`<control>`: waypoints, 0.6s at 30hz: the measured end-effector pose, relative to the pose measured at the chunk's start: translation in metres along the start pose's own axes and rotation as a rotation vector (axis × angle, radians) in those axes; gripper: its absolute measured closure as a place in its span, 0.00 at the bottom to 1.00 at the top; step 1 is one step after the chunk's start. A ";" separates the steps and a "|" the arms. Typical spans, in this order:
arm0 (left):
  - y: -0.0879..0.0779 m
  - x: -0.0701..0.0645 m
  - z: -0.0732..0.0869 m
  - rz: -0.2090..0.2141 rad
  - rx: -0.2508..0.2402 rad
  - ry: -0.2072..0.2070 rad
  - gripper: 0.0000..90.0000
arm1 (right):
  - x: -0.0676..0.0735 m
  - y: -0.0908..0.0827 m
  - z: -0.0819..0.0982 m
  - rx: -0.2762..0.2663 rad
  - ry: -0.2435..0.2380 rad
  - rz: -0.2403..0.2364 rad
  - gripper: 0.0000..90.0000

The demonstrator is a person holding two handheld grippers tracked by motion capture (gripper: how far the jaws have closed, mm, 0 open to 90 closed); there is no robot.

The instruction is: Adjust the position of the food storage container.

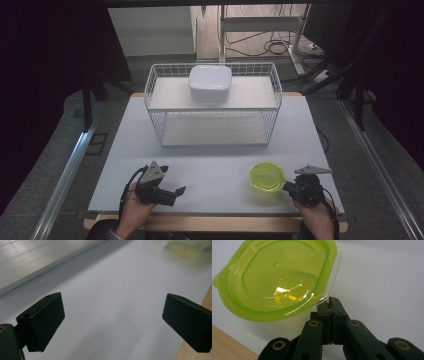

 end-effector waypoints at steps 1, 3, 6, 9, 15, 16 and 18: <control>0.000 0.000 0.000 0.000 0.000 0.000 0.04 | 0.000 0.000 0.000 0.000 0.000 0.000 0.98; 0.000 0.000 0.000 -0.001 0.003 0.003 0.04 | 0.002 0.001 -0.001 0.000 -0.002 -0.013 0.98; 0.001 0.000 0.000 -0.001 0.006 0.006 0.04 | 0.008 0.005 -0.002 0.010 -0.008 -0.042 0.97; 0.001 -0.001 0.001 0.000 0.009 0.007 0.04 | 0.012 0.008 -0.003 0.020 -0.012 -0.058 0.97; 0.002 -0.002 0.001 0.001 0.015 0.012 0.04 | 0.024 0.016 -0.008 0.024 -0.029 -0.109 0.97; 0.003 -0.002 0.001 0.002 0.016 0.013 0.04 | 0.028 0.018 -0.009 0.027 -0.030 -0.121 0.97; 0.003 -0.002 0.001 0.002 0.018 0.014 0.04 | 0.033 0.022 -0.012 0.029 -0.041 -0.140 0.97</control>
Point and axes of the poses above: each handheld gripper's, and its own axes: y roughly forward along the jaws, z roughly out of its underside, x roughly to its left, the point moved 7 cm from there along y, roughly forward along the jaws, and after that the axes turned 2 degrees about x, right-handed, at the moved point
